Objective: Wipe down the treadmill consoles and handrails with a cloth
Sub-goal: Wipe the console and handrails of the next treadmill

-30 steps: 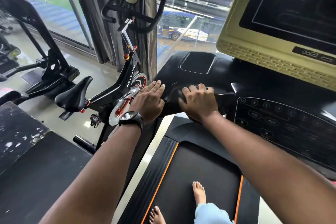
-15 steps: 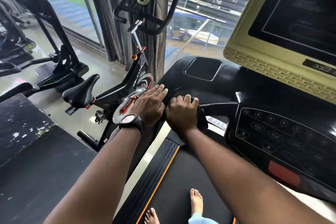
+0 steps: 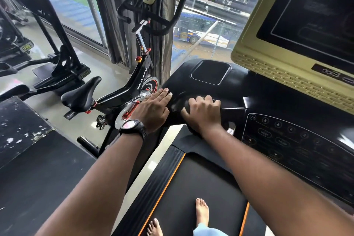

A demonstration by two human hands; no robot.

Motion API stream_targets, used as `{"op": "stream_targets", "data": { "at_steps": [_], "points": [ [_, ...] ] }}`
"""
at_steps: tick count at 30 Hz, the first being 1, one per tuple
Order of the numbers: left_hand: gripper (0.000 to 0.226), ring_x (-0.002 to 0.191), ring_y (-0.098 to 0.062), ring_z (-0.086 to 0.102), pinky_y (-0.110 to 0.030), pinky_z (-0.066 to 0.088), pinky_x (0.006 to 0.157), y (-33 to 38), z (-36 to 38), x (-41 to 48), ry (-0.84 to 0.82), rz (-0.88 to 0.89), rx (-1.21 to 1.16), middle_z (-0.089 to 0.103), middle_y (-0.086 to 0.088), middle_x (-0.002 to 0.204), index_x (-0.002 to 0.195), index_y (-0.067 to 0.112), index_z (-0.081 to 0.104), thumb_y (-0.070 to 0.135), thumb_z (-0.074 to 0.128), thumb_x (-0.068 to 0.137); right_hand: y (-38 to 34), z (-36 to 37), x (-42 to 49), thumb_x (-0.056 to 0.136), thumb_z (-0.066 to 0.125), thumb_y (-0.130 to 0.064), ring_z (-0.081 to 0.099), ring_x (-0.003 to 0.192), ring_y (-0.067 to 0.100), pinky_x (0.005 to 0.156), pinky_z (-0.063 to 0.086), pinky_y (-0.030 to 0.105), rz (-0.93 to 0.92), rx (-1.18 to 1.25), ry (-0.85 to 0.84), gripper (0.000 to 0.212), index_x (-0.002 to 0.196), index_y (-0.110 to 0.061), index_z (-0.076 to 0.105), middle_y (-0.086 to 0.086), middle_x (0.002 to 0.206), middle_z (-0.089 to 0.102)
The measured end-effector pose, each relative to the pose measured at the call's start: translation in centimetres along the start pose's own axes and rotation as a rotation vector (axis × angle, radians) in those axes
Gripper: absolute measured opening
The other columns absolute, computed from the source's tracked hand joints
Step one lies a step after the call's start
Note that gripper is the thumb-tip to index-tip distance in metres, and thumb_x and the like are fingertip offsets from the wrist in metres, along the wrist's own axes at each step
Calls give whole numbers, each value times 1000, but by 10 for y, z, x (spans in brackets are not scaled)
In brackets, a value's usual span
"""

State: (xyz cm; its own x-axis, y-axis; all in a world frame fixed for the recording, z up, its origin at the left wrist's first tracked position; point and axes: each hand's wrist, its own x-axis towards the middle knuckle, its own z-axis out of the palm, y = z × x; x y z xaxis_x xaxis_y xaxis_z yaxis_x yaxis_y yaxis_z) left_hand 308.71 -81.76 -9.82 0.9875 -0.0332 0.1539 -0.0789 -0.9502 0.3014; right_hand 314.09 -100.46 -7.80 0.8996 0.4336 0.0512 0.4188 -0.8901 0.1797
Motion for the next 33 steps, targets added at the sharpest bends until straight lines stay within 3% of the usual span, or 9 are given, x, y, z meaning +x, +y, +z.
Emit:
{"op": "stream_targets", "data": {
  "at_steps": [2, 6, 11, 15, 19, 24, 26, 29, 33],
  "points": [
    [65, 151, -17, 24, -36, 21, 124, 0, -1, 1, -2, -2, 0, 31, -7, 162, 154, 13, 37, 30, 33, 92, 3, 5, -14, 89, 45, -55, 58, 91, 32, 79, 40, 44, -40, 4, 110, 43, 91, -20, 69, 5, 93, 69],
    [63, 151, -19, 24, -36, 20, 124, 1, -1, -1, -5, 4, 3, 31, -8, 162, 154, 12, 37, 28, 35, 93, 17, -19, 26, 92, 37, -57, 59, 110, 32, 88, 42, 43, 60, 116, -195, 50, 108, -24, 70, 8, 113, 70],
    [64, 151, -18, 25, -36, 22, 124, 1, -2, 0, -4, -6, -6, 31, -7, 162, 153, 13, 38, 30, 34, 91, 23, -6, -13, 86, 34, -57, 59, 92, 32, 75, 39, 42, 1, -11, 63, 53, 91, -20, 71, 6, 94, 71],
    [60, 151, -18, 24, -36, 21, 124, 2, -3, -2, -8, -3, 1, 30, -7, 162, 154, 13, 37, 26, 39, 95, 45, -30, 30, 88, 38, -58, 63, 109, 33, 89, 48, 42, 157, 126, -233, 55, 110, -21, 71, 10, 112, 69],
    [60, 151, -17, 24, -34, 19, 124, 4, -4, 0, -8, -15, 9, 30, -6, 162, 154, 14, 37, 27, 40, 96, 49, -22, 9, 93, 37, -51, 61, 106, 33, 85, 46, 42, 163, 51, -60, 49, 105, -21, 74, 8, 104, 72],
    [64, 151, -18, 24, -33, 18, 124, 4, -5, -1, -18, -19, 17, 30, -7, 162, 154, 14, 37, 31, 33, 92, 60, -36, 28, 89, 37, -57, 64, 108, 34, 86, 48, 39, 242, 146, -264, 55, 108, -19, 72, 10, 110, 70],
    [66, 151, -18, 25, -34, 20, 124, 5, -6, -1, -21, -22, 15, 31, -7, 162, 153, 13, 38, 32, 31, 90, 60, -31, 20, 87, 37, -63, 61, 109, 35, 81, 44, 40, 225, 123, -218, 57, 108, -22, 70, 8, 111, 70],
    [66, 150, -18, 27, -36, 23, 123, 6, -7, 1, -20, -34, 7, 33, -7, 161, 152, 13, 40, 31, 32, 88, 56, -18, -8, 78, 45, -84, 57, 104, 33, 78, 43, 43, 127, 27, 2, 70, 111, -25, 65, 3, 111, 65],
    [67, 149, -16, 29, -35, 24, 123, 7, -10, 1, -16, -52, -9, 36, -5, 160, 151, 14, 43, 31, 33, 86, 68, -14, -14, 70, 44, -91, 55, 109, 33, 83, 47, 48, -5, -31, -14, 88, 129, -26, 47, 0, 126, 57]
  ]
}}
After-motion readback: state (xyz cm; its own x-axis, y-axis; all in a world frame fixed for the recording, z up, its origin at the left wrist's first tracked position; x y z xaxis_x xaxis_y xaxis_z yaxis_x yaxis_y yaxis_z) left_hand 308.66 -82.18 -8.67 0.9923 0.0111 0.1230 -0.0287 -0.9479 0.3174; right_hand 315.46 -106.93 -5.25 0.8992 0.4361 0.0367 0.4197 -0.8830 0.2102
